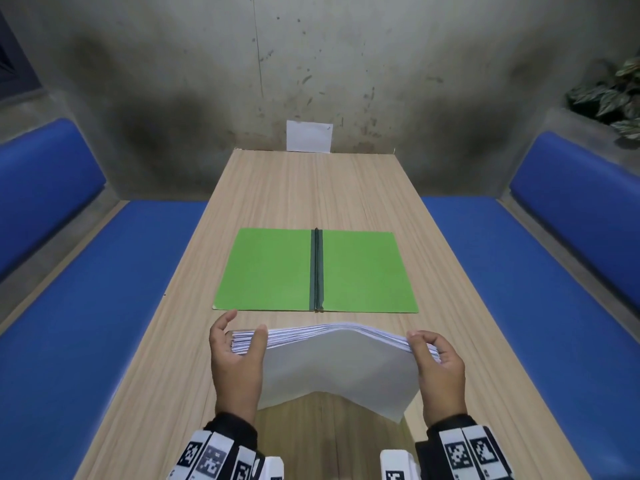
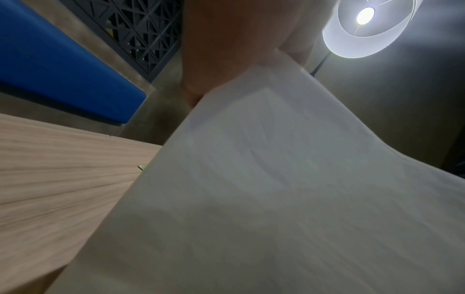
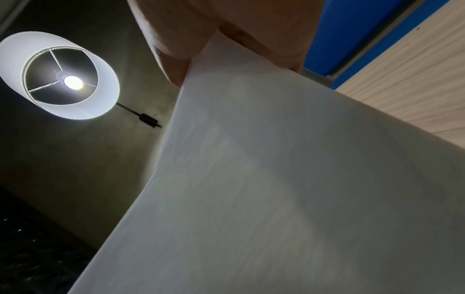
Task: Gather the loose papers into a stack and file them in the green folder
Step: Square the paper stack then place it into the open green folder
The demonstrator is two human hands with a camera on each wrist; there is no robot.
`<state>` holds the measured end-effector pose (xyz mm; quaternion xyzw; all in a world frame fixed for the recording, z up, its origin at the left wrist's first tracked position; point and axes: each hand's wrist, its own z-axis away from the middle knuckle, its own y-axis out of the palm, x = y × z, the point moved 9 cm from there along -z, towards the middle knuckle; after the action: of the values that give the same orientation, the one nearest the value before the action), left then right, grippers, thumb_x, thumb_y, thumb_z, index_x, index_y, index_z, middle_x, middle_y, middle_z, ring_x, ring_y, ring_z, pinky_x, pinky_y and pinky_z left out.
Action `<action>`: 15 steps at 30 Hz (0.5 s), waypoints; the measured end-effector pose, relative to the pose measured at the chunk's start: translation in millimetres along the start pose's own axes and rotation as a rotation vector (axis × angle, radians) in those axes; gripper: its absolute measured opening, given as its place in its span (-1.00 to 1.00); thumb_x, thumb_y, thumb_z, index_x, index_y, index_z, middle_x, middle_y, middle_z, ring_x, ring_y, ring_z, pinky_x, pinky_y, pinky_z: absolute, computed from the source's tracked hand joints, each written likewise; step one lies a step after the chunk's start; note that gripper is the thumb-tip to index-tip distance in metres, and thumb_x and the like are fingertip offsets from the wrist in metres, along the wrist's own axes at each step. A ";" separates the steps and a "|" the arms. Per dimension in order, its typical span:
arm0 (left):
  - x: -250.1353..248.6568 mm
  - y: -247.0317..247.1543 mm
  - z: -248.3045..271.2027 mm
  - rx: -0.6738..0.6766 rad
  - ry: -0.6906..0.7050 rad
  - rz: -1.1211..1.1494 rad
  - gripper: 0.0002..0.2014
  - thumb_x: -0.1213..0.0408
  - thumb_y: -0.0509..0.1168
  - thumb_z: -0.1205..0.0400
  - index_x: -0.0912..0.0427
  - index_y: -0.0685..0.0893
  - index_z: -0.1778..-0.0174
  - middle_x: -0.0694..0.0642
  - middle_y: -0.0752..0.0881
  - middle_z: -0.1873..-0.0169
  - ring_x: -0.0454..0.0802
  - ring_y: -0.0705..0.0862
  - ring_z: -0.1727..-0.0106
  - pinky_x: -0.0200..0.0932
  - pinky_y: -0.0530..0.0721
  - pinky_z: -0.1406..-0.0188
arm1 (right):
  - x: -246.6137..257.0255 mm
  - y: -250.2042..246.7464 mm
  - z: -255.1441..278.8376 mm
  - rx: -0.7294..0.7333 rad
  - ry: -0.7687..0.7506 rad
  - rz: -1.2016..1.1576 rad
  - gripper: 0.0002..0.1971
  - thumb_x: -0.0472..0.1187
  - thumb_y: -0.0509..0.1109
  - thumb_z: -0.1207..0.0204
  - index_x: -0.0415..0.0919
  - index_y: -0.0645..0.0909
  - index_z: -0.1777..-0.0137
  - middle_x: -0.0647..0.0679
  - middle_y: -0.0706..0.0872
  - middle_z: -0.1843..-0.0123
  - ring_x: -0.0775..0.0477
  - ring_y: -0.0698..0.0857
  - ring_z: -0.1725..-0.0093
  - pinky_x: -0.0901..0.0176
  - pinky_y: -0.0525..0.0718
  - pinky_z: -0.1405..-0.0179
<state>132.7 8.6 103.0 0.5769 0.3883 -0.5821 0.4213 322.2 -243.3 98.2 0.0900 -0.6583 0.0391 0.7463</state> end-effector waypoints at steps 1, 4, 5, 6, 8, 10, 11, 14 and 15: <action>-1.9 1.0 -0.6 0.019 0.010 0.001 -0.60 0.38 0.34 -0.55 0.01 0.46 -0.27 -0.13 0.57 -0.04 -0.42 0.49 -0.08 -0.13 0.34 -0.28 | -0.7 0.7 -0.4 0.009 -0.003 0.000 -0.80 -0.26 0.41 -0.53 -0.15 0.58 0.33 0.03 0.64 0.26 0.03 0.55 0.32 0.19 0.47 0.39; -6.5 2.0 -2.7 0.065 0.060 -0.029 -0.70 0.36 0.35 -0.55 0.03 0.53 -0.17 -0.08 0.67 0.05 -0.58 0.53 0.01 -0.05 0.37 -0.40 | -0.5 6.9 2.8 0.129 -0.036 0.041 -0.76 0.02 0.54 -0.28 -0.03 0.60 0.17 0.05 0.66 0.11 0.02 0.61 0.18 0.22 0.53 0.27; -7.7 1.9 -2.9 0.076 0.064 -0.032 -0.73 0.30 0.37 -0.54 0.04 0.56 -0.14 -0.09 0.67 0.07 -0.47 0.55 -0.02 -0.02 0.40 -0.40 | -2.6 9.0 4.9 0.193 -0.046 0.093 -0.64 0.09 0.54 -0.15 0.02 0.58 0.08 0.04 0.64 0.05 0.02 0.63 0.14 0.22 0.56 0.22; -7.8 2.2 -2.8 0.096 0.061 -0.031 -0.73 0.21 0.40 -0.51 0.03 0.58 -0.11 -0.12 0.67 0.08 -0.35 0.57 -0.04 0.01 0.43 -0.37 | -6.3 10.3 6.9 0.249 -0.043 0.153 -0.56 0.06 0.56 -0.10 0.06 0.56 0.01 0.03 0.63 0.01 0.02 0.66 0.11 0.22 0.60 0.17; -5.2 5.1 -1.6 0.184 0.049 -0.023 -0.59 -0.02 0.49 -0.37 -0.08 0.56 -0.08 -0.12 0.67 0.03 -0.18 0.58 -0.07 0.01 0.48 -0.24 | -12.0 9.1 9.0 0.318 -0.035 0.225 -0.58 -0.25 0.61 -0.27 0.04 0.50 -0.03 -0.02 0.64 0.02 0.12 0.71 0.15 0.34 0.65 0.19; 0.1 6.6 -0.2 0.304 0.053 -0.070 -0.46 -0.08 0.46 -0.21 -0.19 0.48 -0.10 -0.06 0.65 -0.03 -0.13 0.60 -0.08 -0.07 0.54 -0.13 | -16.6 5.5 7.3 0.331 -0.013 0.250 -0.62 -0.53 0.45 -0.40 -0.02 0.49 0.03 -0.03 0.67 0.14 0.13 0.70 0.24 0.53 0.62 0.36; 3.3 6.6 0.7 0.357 0.053 -0.127 -0.43 -0.01 0.45 -0.19 -0.23 0.44 -0.12 -0.04 0.62 -0.04 -0.19 0.60 -0.06 -0.17 0.57 -0.08 | -18.2 2.8 5.4 0.312 -0.002 0.244 -0.65 -0.56 0.40 -0.44 -0.05 0.52 0.06 -0.03 0.68 0.18 0.05 0.68 0.23 0.53 0.61 0.39; 14.2 7.2 1.2 0.436 0.052 -0.228 -0.34 0.52 0.38 -0.40 -0.44 0.38 -0.01 -0.04 0.60 0.00 -0.27 0.61 0.01 -0.41 0.58 0.14 | -25.9 -2.9 0.1 0.241 0.051 0.157 -0.78 -0.50 0.39 -0.49 -0.14 0.65 0.07 -0.05 0.75 0.20 -0.07 0.67 0.18 0.38 0.64 0.34; 16.3 5.9 0.2 0.417 0.034 -0.223 -0.33 0.62 0.30 -0.47 -0.45 0.42 0.06 -0.03 0.62 0.03 -0.15 0.62 -0.01 -0.38 0.57 0.17 | -29.2 -3.1 -0.5 0.218 0.080 0.114 -0.82 -0.47 0.39 -0.50 -0.19 0.67 0.04 -0.06 0.78 0.21 -0.07 0.70 0.17 0.38 0.66 0.36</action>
<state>138.6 5.7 86.9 0.6148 0.3281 -0.6828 0.2197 319.4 -244.5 69.1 0.1315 -0.6241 0.1565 0.7541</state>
